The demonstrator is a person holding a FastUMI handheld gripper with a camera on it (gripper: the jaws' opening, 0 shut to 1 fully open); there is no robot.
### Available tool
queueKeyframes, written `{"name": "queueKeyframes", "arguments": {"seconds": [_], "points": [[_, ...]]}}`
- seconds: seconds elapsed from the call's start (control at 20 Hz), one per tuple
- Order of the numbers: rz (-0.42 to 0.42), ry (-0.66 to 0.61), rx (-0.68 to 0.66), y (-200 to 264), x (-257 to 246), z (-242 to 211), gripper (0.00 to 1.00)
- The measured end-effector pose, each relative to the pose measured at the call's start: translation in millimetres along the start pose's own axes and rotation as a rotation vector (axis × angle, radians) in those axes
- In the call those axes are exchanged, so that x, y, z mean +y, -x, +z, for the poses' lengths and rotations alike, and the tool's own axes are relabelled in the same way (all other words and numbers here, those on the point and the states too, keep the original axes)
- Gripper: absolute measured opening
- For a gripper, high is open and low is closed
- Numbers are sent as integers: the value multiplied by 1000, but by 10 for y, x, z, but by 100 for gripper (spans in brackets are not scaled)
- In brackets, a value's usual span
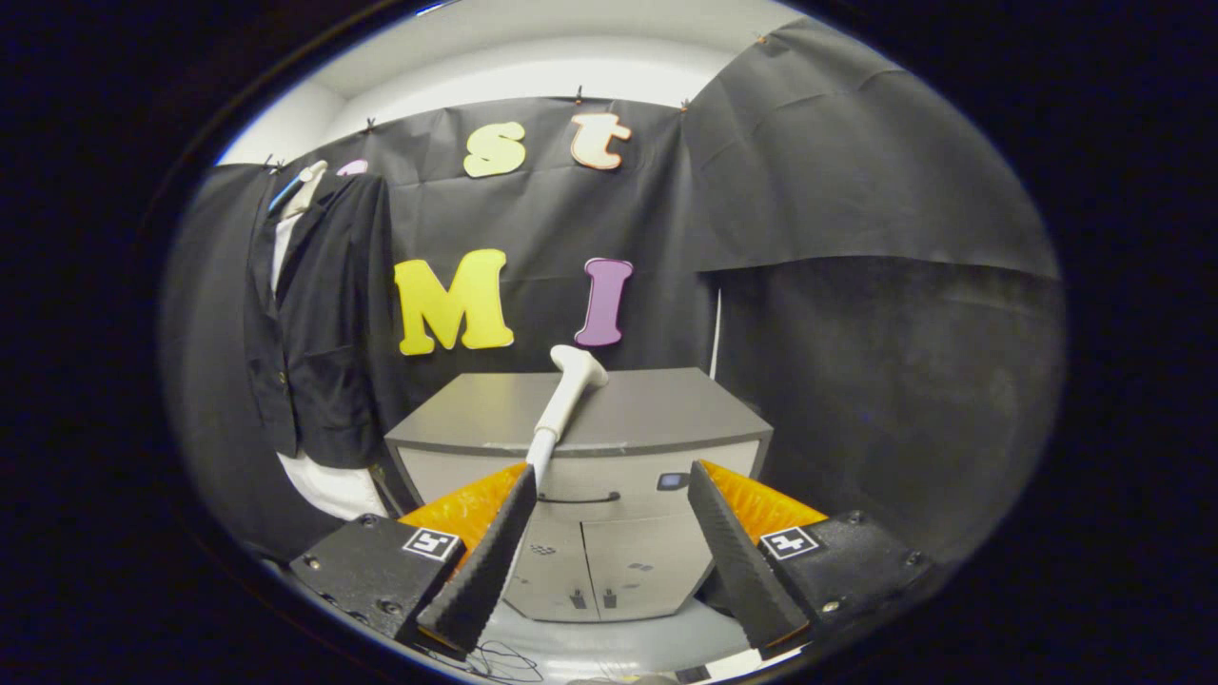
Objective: Iron the clothes twice with a garment steamer, once on the left side and once on the right side.
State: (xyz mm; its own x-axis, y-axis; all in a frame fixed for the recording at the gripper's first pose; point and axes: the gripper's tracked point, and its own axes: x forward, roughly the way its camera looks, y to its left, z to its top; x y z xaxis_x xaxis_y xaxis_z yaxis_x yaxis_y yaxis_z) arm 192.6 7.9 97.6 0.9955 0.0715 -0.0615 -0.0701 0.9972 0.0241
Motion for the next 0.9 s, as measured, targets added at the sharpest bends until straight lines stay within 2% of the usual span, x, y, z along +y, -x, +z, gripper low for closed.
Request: {"name": "queueKeyframes", "arguments": {"seconds": [0.3,0.5,0.75,0.9], "points": [[98,33,107,-1049,112,139,100],[188,3,204,-1649,331,52,98],[273,-16,287,-2187,556,-61,95],[321,-40,314,-2351,703,-83,86]]}}
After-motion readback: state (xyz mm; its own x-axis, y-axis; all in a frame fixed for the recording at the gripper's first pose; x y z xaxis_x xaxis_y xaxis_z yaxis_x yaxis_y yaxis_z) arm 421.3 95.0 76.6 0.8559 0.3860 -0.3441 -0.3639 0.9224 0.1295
